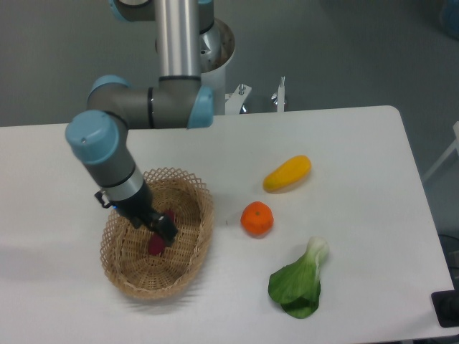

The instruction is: Place the sweet potato in the basket

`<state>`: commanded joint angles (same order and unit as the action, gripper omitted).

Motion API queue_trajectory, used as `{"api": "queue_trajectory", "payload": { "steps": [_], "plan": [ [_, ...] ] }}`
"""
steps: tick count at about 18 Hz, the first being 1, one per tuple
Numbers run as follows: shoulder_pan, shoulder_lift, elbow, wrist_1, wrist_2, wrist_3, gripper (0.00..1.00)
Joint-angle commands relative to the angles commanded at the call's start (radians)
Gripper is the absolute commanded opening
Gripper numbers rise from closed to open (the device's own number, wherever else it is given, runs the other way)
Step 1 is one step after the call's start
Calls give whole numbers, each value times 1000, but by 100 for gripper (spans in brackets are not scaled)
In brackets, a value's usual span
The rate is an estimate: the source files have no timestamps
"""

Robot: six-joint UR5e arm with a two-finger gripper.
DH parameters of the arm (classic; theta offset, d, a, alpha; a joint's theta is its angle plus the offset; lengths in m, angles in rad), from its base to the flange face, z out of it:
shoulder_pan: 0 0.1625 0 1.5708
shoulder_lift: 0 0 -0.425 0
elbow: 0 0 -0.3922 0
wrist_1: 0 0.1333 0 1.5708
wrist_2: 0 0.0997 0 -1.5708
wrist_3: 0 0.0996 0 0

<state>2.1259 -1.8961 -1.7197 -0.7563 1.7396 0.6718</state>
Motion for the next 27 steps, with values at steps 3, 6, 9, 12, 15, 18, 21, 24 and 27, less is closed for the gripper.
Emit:
{"api": "queue_trajectory", "payload": {
  "steps": [3, 6, 9, 12, 15, 18, 21, 24, 27],
  "plan": [
    [68, 11, -9, 0, 1, 26, 100],
    [130, 14, 46, 0, -8, 92, 100],
    [213, 44, 80, -12, -20, 139, 100],
    [288, 86, 92, -118, -25, 276, 100],
    [353, 127, 115, -230, -31, 449, 100],
    [410, 149, 130, -327, -66, 627, 100],
    [450, 163, 166, -400, -81, 690, 100],
    [463, 164, 181, -422, -109, 707, 100],
    [465, 166, 183, -420, -111, 707, 100]
  ]
}}
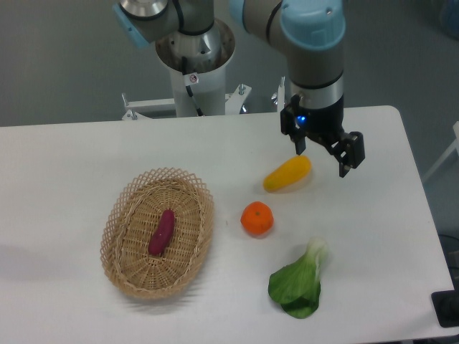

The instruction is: Place the sweet potato in the basket

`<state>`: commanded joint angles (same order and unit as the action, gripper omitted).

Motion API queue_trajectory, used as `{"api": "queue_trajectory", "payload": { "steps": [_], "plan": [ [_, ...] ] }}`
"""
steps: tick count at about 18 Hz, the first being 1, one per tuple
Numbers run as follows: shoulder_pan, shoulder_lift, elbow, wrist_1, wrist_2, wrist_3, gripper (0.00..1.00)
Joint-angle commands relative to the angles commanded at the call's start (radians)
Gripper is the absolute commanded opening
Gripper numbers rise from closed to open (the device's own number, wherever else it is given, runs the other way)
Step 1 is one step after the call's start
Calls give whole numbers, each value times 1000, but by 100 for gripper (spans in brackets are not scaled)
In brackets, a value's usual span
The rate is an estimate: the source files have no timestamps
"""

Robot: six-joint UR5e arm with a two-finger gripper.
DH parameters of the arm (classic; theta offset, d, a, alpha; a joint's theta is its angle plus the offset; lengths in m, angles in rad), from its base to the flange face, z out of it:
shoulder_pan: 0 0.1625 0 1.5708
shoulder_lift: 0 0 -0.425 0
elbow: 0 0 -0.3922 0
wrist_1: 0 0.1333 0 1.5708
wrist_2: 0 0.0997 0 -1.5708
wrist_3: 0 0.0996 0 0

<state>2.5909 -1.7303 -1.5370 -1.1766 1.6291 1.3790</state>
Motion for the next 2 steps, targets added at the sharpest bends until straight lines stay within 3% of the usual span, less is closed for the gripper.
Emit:
{"api": "queue_trajectory", "payload": {
  "steps": [2],
  "plan": [
    [0, 0, 0, -2, -3, 0, 100]
  ]
}}
